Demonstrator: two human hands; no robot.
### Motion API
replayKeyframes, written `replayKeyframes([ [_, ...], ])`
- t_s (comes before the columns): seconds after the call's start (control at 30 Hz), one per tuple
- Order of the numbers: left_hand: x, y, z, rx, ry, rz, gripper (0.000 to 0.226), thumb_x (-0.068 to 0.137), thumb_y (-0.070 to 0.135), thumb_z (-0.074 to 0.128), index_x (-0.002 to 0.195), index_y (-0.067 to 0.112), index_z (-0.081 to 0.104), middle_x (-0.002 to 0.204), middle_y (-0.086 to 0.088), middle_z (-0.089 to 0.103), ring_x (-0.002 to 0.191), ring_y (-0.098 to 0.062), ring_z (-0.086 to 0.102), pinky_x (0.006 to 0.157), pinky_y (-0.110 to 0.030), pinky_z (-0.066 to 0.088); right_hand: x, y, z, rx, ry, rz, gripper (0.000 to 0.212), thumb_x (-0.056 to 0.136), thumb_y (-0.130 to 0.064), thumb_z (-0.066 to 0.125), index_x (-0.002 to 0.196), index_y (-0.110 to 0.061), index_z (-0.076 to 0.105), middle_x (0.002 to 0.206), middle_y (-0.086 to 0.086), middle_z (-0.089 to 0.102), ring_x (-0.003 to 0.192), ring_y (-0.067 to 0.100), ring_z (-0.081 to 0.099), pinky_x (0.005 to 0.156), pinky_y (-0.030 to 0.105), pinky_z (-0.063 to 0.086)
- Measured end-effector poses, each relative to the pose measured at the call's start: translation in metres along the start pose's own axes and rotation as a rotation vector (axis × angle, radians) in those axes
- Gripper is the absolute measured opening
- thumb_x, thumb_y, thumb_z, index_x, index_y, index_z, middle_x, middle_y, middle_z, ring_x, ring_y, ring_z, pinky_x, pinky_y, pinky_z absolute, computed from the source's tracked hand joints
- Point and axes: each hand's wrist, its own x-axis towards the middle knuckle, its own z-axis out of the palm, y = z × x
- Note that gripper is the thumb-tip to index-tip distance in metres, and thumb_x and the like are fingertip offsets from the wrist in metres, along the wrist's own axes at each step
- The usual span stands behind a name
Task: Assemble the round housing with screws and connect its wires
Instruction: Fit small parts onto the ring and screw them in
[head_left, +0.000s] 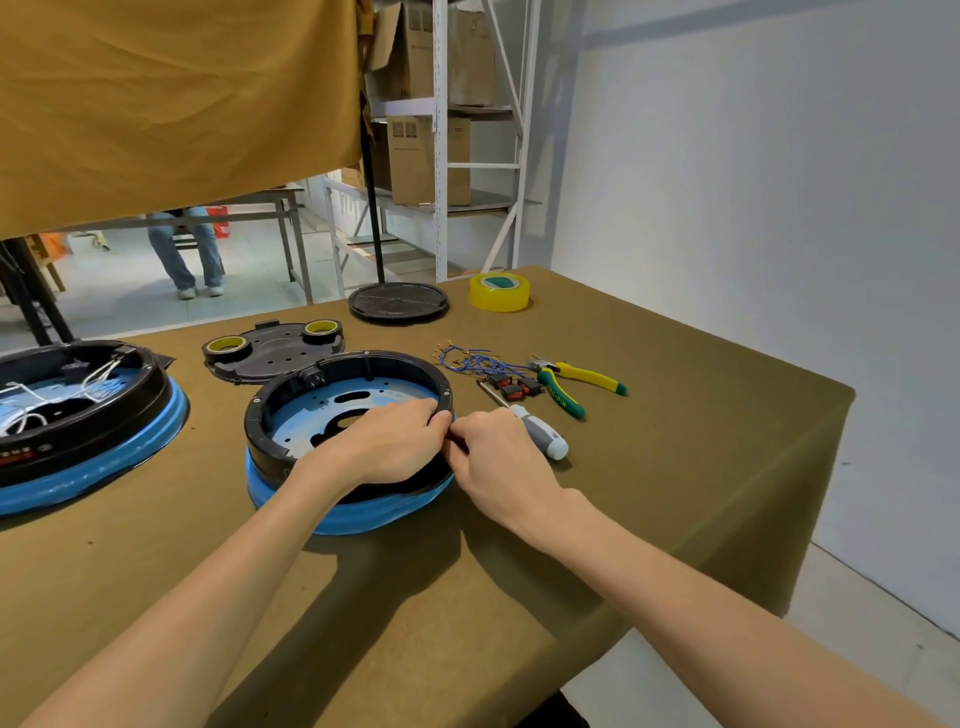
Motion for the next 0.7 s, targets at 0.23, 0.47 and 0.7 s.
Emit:
replayKeyframes([
  [0.23,-0.002,0.003,-0.001,-0.014,0.008,-0.019,0.038,0.112,0.038,0.028,0.085,0.023,0.05,0.088,-0.001,0.058,0.079,-0.014,0.054,0.074,-0.035,0.037,0.002,-0.004,-0.002,-0.01,-0.02,0.04,0.021,0.103,-0.023,0.056,0.105,-0.01,0.073,0.092,0.006,0.071,0.081,0.017,0.066,0.074,0.031,0.057],
  [0.47,0.0,0.0,0.0,-0.009,0.011,-0.002,0.038,0.111,0.037,0.028,0.083,0.022,0.048,0.084,-0.002,0.055,0.076,-0.014,0.051,0.065,-0.033,0.033,0.0,0.002,-0.001,0.115,0.001,0.104,0.018,0.099,-0.015,0.061,0.099,-0.01,0.078,0.087,0.005,0.073,0.078,0.014,0.064,0.068,0.026,0.05],
  [0.7,0.002,-0.003,0.003,-0.013,0.062,-0.03,0.036,0.109,0.041,0.031,0.084,0.022,0.048,0.084,-0.002,0.058,0.079,-0.017,0.054,0.07,-0.038,0.036,0.0,-0.002,0.009,0.098,0.053,0.119,0.017,0.099,-0.013,0.06,0.096,-0.011,0.077,0.087,0.007,0.071,0.077,0.018,0.062,0.066,0.027,0.043],
])
